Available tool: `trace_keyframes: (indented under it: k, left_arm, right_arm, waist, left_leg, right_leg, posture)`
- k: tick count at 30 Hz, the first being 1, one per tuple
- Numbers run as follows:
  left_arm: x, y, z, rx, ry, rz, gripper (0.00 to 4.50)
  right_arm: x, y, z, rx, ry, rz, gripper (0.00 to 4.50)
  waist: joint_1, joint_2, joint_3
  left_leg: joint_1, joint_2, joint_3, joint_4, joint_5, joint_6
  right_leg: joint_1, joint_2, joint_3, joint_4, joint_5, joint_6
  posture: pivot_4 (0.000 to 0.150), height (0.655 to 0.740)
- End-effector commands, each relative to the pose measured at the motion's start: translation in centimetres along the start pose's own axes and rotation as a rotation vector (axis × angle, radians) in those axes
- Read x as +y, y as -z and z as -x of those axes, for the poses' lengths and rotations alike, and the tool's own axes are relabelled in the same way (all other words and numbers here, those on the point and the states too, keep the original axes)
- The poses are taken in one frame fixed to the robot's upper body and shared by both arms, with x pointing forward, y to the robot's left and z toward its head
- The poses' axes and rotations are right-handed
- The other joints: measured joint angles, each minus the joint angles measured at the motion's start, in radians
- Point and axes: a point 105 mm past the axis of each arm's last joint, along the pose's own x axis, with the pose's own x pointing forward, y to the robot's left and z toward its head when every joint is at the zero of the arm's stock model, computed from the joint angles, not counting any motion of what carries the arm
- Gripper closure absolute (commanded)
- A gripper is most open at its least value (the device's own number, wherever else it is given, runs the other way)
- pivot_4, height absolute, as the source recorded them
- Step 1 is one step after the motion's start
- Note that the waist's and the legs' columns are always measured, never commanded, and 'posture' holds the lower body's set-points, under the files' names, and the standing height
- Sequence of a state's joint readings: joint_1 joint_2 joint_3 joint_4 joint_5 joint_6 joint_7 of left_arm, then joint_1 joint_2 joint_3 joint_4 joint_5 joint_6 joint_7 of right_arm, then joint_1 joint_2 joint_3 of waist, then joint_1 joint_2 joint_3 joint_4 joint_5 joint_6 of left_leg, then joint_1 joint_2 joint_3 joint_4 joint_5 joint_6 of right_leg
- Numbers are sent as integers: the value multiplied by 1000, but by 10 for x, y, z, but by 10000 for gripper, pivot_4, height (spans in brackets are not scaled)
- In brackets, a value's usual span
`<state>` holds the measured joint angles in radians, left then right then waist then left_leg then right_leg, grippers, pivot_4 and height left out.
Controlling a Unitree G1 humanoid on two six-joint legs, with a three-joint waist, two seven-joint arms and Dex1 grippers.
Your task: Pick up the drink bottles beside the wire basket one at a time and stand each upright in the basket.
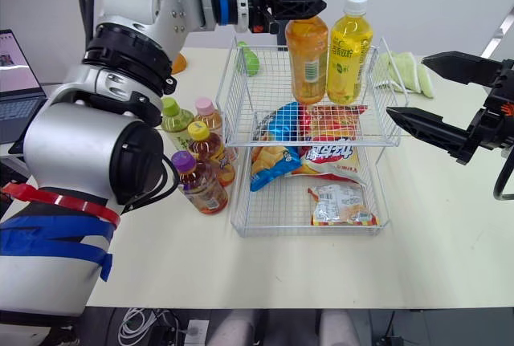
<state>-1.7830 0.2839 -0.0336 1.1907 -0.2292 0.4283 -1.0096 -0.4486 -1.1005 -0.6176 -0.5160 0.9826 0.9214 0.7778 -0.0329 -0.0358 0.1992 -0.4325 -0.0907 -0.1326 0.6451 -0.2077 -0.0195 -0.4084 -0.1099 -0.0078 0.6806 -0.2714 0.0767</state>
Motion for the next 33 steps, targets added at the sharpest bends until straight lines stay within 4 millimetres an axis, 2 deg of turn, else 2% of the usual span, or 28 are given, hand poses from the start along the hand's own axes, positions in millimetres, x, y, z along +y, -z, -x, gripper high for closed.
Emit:
trace_keyframes:
  k: [1, 9, 10, 14, 18, 22, 27, 30, 33]
  left_arm:
    - [-6, -27, -3, -86, -5, -62, 31653]
    - [-9, -25, -9, -97, -1, -79, 31653]
    - [-9, -27, -8, -103, 9, -77, 24590]
    - [-10, -35, 0, -117, 34, -86, 12909]
    - [-7, -47, 19, -126, 58, -120, 1099]
    - [1, -56, 48, -138, 44, -186, 487]
    - [14, -62, 99, -169, -53, -256, 487]
    - [23, -57, 139, -169, -163, -268, 487]
    - [29, -41, 180, -131, -286, -288, 487]
  right_arm:
    - [2, -14, 6, -24, 21, 58, 0]
    - [2, -16, 8, -22, 33, 63, 0]
    - [2, -16, 8, -22, 36, 65, 0]
    - [1, -17, 8, -23, 38, 67, 0]
    - [0, -19, 7, -27, 41, 70, 0]
    - [1, -19, 5, -35, 34, 76, 0]
    - [7, -18, -2, -39, -20, 48, 0]
    - [12, -17, -10, -43, -73, 39, 0]
    - [17, -15, -22, -43, -130, 51, 0]
  waist:
    - [1, 0, 0]
    - [2, 0, 0]
    - [2, 0, 0]
    - [1, 0, 0]
    - [-1, 0, 0]
    - [-1, 0, 0]
    - [-3, 1, -1]
    - [-6, 1, -1]
    - [-12, 1, -1]
  left_leg:
    - [0, 0, 0, 0, 0, 0]
    - [0, 0, 0, 0, 0, 0]
    - [0, 0, 0, 0, 0, 0]
    - [0, 0, 0, 0, 0, 0]
    - [0, 0, 1, 0, 0, 0]
    - [0, 0, 0, 0, 0, 0]
    - [1, 1, -1, 0, 0, 0]
    - [1, 1, -2, 0, 0, 0]
    - [1, 2, -2, 0, 0, 0]
  right_leg:
    - [0, 0, 0, 0, 0, 0]
    - [0, 0, 0, 0, 0, 0]
    - [1, 0, 0, 0, 0, 0]
    - [1, 0, 0, 0, 0, 0]
    - [1, 0, 0, 0, 0, 0]
    - [0, 0, -1, 0, 0, 0]
    - [1, 1, 0, 1, 0, 0]
    - [1, 1, 0, 1, 0, 0]
    - [0, 1, 1, 1, 0, 0]
  posture:
    - [1500, 7400]
    - [1500, 7400]
    - [1500, 7400]
    - [1500, 7400]
    - [1500, 7400]
    - [1500, 7400]
    - [1500, 7400]
    - [1500, 7400]
    - [1500, 7400]
